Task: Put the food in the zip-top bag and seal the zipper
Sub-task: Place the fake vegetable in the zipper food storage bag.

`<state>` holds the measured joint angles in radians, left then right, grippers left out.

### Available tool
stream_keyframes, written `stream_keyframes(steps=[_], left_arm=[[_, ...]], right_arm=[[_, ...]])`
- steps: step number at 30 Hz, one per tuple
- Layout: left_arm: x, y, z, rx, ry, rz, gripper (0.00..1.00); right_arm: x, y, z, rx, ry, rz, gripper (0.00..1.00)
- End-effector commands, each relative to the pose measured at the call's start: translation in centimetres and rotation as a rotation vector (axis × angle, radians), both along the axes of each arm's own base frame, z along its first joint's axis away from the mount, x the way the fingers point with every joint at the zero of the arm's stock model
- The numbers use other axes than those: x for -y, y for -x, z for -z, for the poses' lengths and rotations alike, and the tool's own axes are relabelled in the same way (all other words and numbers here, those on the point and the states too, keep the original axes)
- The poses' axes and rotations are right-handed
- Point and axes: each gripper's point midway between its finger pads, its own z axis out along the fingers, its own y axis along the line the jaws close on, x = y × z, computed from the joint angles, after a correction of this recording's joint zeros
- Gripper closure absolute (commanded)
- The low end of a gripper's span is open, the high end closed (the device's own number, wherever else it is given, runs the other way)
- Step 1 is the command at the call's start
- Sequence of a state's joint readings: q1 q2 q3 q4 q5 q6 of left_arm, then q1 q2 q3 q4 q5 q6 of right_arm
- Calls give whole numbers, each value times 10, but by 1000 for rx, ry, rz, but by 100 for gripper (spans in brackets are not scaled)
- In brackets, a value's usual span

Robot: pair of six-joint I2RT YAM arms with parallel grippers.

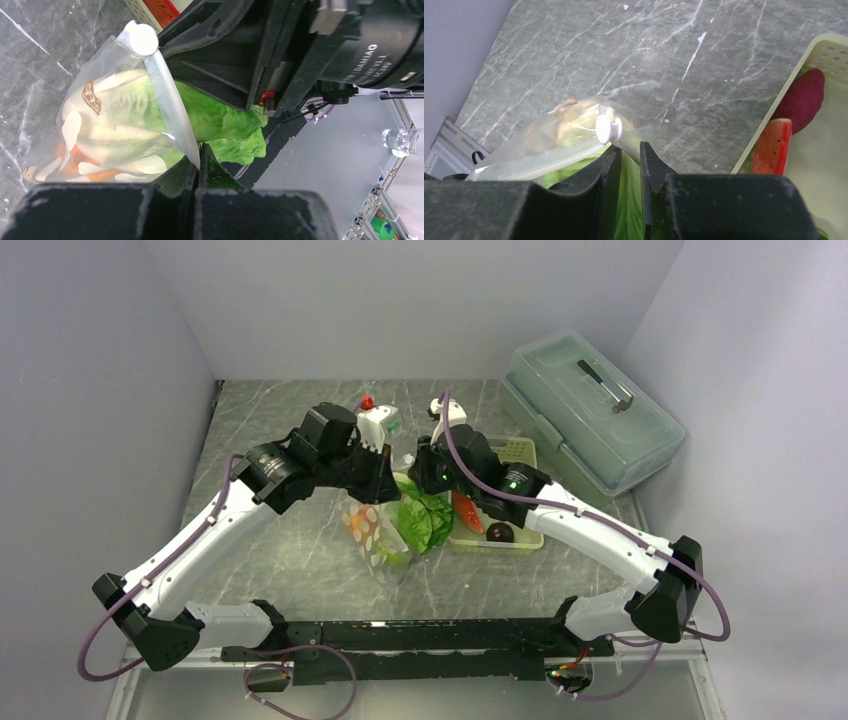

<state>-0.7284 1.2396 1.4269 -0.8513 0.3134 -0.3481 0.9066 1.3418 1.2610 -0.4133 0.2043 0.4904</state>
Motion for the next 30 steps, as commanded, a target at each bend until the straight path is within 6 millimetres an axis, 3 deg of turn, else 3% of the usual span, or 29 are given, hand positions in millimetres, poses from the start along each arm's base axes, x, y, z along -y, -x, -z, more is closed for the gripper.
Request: stream_keyframes(steps=[1,12,25,28,30], left_arm=[[-1,8,-35,88,90,40,100],[-2,10,-38,88,104,41,100],[1,12,-34,72,109,61,100],[1,14,-34,71,112,69,100],[1,15,-34,71,114,73,100]], right_arm=[[3,-11,2,26,10,41,78],[-4,-4,16,3,16,-19,78],[-23,3,-1,71,-37,-153,69],[-29,7,-6,95,-57,-202,72],[-32,9,-8,110,-65,-233,79]])
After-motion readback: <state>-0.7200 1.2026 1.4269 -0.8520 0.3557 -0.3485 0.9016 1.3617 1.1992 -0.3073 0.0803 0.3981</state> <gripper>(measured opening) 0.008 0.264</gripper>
